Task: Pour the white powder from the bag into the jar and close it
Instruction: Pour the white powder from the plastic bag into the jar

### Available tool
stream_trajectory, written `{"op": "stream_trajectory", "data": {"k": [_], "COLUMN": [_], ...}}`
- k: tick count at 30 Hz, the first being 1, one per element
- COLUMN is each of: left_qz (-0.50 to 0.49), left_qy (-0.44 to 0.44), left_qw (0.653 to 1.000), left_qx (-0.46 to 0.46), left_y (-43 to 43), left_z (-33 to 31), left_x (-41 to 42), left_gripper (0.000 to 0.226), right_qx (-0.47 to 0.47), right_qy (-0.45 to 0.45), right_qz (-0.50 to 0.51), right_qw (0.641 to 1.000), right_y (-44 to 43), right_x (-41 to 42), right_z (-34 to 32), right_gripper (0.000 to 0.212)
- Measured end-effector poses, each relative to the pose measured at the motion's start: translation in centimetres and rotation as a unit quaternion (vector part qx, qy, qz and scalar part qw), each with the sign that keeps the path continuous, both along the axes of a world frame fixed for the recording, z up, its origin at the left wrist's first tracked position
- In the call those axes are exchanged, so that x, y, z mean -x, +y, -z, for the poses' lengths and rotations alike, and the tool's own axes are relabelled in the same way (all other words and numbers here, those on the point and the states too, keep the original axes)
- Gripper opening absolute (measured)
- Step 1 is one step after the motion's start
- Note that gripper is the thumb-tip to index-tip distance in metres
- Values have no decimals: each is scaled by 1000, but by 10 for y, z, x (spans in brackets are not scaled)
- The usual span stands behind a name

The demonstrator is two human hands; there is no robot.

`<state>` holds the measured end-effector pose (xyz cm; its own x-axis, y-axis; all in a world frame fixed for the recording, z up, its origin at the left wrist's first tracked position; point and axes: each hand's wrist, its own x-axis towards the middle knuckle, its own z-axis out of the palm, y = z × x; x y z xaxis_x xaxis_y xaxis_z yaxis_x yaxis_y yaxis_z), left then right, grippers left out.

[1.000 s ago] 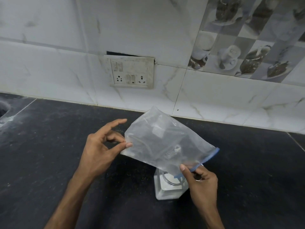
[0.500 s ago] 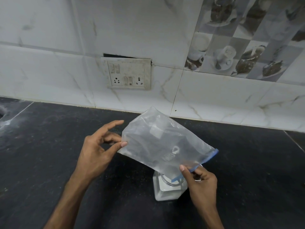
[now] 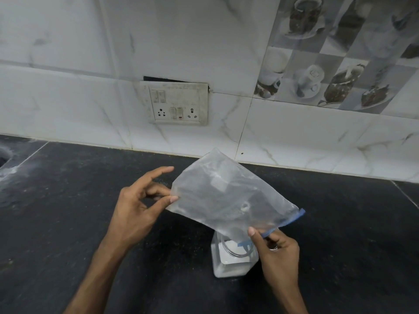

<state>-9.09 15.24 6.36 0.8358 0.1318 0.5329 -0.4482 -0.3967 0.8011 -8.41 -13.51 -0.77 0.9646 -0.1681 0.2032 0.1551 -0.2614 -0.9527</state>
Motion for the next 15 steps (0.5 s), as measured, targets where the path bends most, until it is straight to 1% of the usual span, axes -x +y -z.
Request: {"op": "stream_trajectory", "data": {"k": [2,5,8,11,15], "left_qz": [1,2,1,1,-2], "left_qy": [0,-2,0,0,2], "left_qw": [1000,1000,1000,1000,1000], "left_qx": [-1,-2,2,-4,-3], "left_y": [0,1,1,1,0], "left_z": [0,-1,0,-1,-2], "left_x": [-1,-2,-2,-2,-1], "left_gripper": [59,58,58,58,57], "right_qx": [10,-4,7,-4,6], "right_qy": [0,-1,4,0,11], "right_qz": [-13,8,-8,4,-7], "right_qw": [1000,1000,1000,1000,1000], "right_y": [1,0,0,0,2], "right_x": [0,0,1,1,1], "right_z": [2,3,2,2,5], "right_gripper": [11,11,10,11,13]}}
